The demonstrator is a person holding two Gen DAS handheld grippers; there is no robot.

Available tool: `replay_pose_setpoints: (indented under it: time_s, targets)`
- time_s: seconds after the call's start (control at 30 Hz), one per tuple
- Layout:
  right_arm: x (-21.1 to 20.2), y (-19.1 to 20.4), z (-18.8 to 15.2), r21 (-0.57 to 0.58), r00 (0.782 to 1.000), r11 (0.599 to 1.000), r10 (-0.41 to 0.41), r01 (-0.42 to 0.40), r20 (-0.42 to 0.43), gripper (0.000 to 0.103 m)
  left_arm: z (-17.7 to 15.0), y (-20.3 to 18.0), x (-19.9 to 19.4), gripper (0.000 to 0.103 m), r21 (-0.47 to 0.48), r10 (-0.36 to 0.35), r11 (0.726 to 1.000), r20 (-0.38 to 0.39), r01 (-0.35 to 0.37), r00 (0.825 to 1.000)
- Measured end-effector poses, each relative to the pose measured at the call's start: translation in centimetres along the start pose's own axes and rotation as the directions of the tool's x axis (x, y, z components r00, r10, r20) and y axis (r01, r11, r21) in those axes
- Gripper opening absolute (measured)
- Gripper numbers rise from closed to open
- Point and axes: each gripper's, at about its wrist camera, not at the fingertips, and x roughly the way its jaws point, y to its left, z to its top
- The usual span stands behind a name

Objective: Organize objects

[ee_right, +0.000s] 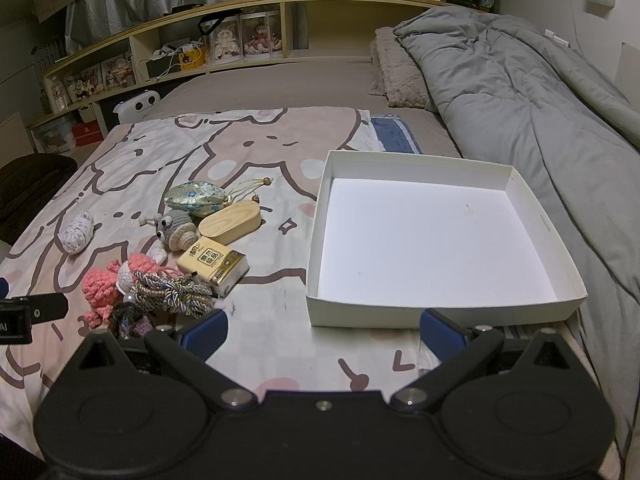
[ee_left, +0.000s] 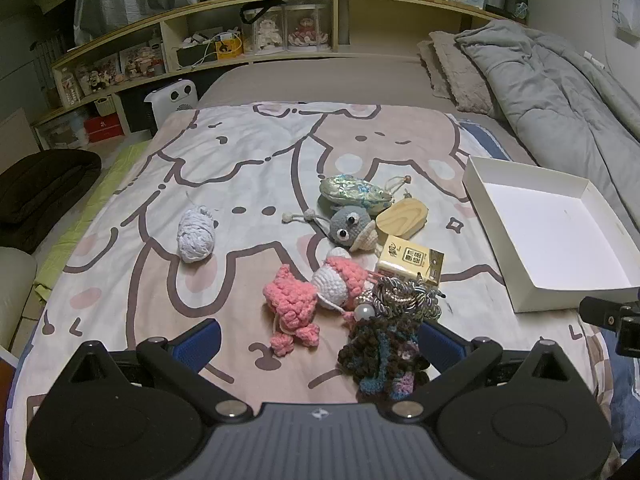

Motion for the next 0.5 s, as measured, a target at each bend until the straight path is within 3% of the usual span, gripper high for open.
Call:
replay_pose_setpoints:
  time_s: [0.5]
  targets:
    - [-0.03,0.01,0.08,0.000,1.000,1.000,0.000,0.000,-0.003,0.103,-0.17,-0.17,0.20,0.103,0.001,0.001,1.000,-0.002,-0.001,1.000]
